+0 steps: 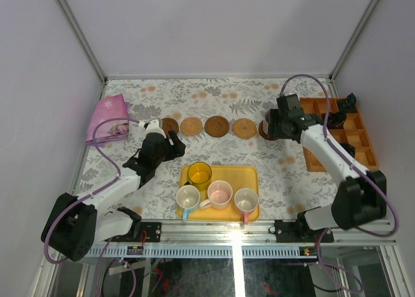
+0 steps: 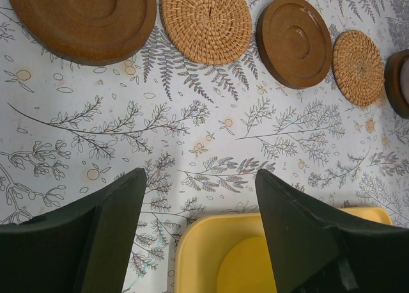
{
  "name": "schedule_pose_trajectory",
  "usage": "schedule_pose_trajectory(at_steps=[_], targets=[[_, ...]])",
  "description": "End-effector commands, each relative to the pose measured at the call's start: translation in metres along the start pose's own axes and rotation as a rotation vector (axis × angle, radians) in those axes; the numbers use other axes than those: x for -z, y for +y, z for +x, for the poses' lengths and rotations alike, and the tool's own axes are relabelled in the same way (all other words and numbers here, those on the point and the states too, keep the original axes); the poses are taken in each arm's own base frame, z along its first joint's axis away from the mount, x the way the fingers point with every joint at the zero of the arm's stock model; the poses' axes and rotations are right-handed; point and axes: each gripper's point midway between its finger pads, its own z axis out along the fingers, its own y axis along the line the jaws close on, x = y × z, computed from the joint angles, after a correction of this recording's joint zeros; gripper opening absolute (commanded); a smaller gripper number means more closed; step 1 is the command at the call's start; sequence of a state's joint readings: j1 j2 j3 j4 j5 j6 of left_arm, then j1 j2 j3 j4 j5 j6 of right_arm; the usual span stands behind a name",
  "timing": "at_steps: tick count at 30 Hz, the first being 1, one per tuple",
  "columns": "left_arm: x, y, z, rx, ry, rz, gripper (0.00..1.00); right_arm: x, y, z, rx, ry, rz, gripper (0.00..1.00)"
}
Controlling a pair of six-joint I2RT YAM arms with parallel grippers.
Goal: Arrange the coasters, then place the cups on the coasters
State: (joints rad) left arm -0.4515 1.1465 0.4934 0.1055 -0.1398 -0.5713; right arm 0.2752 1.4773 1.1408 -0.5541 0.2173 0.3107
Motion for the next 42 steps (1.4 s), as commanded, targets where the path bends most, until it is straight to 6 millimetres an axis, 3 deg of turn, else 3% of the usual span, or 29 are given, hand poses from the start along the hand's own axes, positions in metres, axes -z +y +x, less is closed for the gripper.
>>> schedule_pose_trajectory(at_steps=[1,9,18,26,35,38,42], targets=[[0.001,-0.012,-0.013,-0.004,-0.044,0.041,0.69,0.048,0.02,0.01,0.008,-0.09,-0.096,0.67],[0.003,-0.014,-0.015,-0.009,-0.047,0.051,0.69,0.086,0.062,0.085,0.108,-0.032,-0.273,0.63],[0.008,-0.015,-0.015,-0.002,-0.046,0.058,0.7,0.104,0.08,0.144,0.214,0.062,-0.345,0.55],[0.013,-0.013,-0.015,0.004,-0.054,0.056,0.7,0.114,0.095,0.17,0.256,0.109,-0.415,0.55],[0.012,-0.012,-0.012,0.0,-0.047,0.058,0.7,0.109,0.104,0.193,0.319,0.163,-0.375,0.52],[0.012,-0.011,-0.011,0.0,-0.047,0.057,0.7,0.105,0.106,0.197,0.341,0.178,-0.347,0.5],[0.012,-0.011,-0.011,-0.002,-0.049,0.058,0.7,0.105,0.099,0.189,0.364,0.146,-0.27,0.5]])
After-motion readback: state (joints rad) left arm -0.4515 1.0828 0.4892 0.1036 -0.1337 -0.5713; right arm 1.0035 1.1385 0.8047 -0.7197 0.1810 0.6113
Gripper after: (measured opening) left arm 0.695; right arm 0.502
